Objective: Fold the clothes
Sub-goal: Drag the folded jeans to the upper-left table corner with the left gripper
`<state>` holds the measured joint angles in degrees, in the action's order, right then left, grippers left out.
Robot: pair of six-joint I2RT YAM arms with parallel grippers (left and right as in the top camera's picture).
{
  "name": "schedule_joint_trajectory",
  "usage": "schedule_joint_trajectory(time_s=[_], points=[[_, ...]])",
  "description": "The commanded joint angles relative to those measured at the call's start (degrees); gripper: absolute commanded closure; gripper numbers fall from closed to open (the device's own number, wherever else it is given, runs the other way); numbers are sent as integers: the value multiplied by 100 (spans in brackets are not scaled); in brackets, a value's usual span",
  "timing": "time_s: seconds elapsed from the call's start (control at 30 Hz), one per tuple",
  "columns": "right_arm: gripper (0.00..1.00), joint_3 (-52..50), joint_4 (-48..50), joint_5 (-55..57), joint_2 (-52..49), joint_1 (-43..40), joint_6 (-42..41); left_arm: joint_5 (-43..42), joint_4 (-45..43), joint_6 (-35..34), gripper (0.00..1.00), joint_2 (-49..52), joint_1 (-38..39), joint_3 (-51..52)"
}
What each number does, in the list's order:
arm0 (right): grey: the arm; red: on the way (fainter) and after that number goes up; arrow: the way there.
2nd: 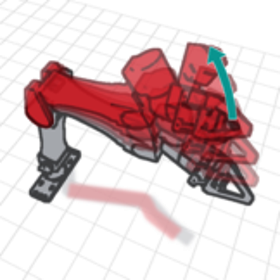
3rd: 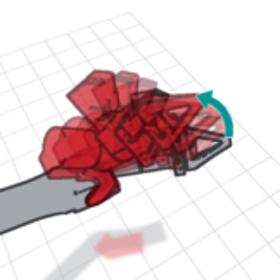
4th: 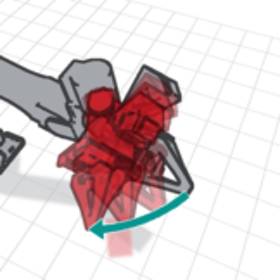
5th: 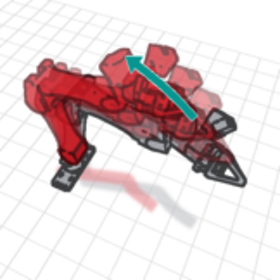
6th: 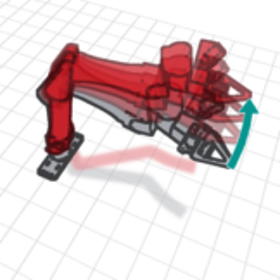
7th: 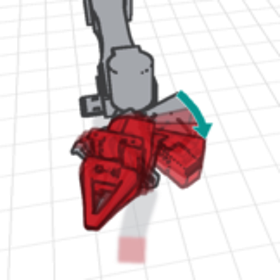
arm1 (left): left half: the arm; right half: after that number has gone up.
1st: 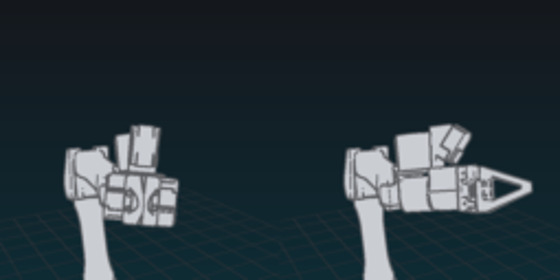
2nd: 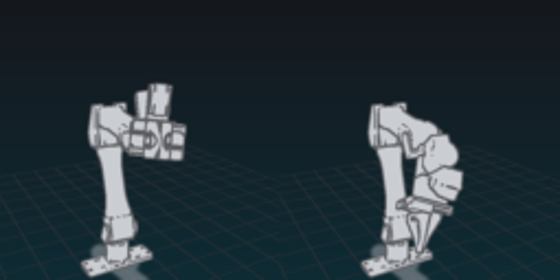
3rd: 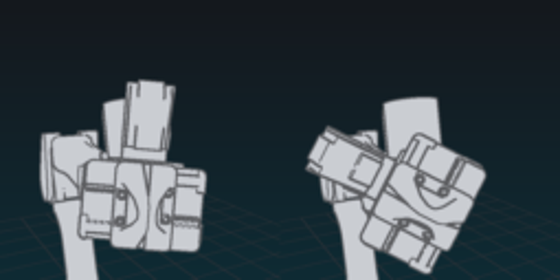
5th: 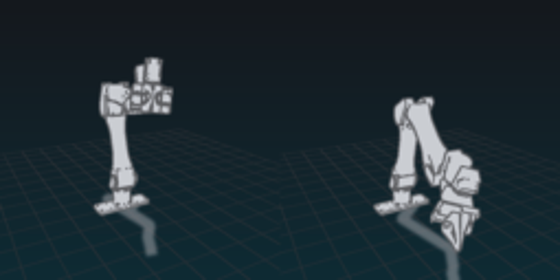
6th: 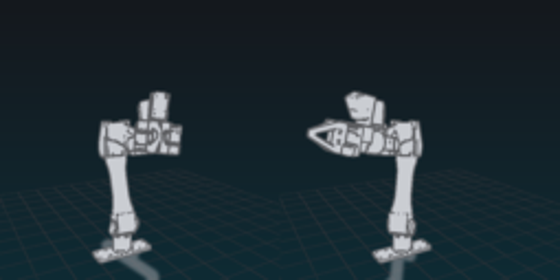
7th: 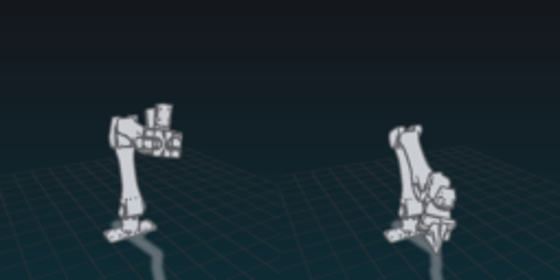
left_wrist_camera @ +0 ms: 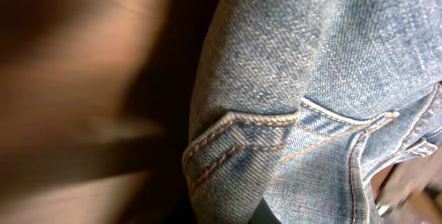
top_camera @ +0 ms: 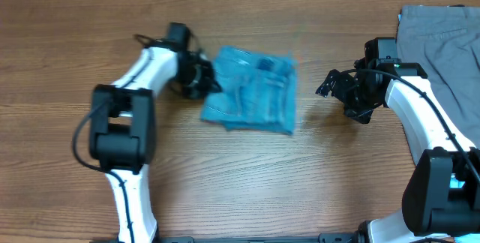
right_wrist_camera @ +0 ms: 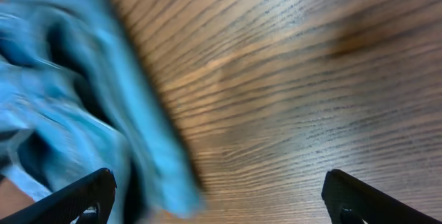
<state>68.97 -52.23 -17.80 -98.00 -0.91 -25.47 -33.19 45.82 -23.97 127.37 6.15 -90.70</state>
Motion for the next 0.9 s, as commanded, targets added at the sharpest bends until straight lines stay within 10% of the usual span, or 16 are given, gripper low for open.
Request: schedule_joint_trajectory(time_s=[0.0, 0.4, 0.43, 0.5, 0.87], points=[[0, -35, -37, -26, 4, 33, 17, 1283, 20, -225, 92, 101, -1320, 44], [0, -35, 120, -26, 4, 33, 35, 1213, 214, -699, 67, 101, -4813, 44], [0, -35, 125, -28, 4, 33, 35, 1213, 271, -734, 56, 101, -5021, 44], [0, -35, 127, -28, 4, 33, 35, 1099, 428, -748, 0, 101, -5407, 44], [0, -35, 332, -28, 4, 33, 33, 533, 1508, 197, 0, 101, -5858, 44]])
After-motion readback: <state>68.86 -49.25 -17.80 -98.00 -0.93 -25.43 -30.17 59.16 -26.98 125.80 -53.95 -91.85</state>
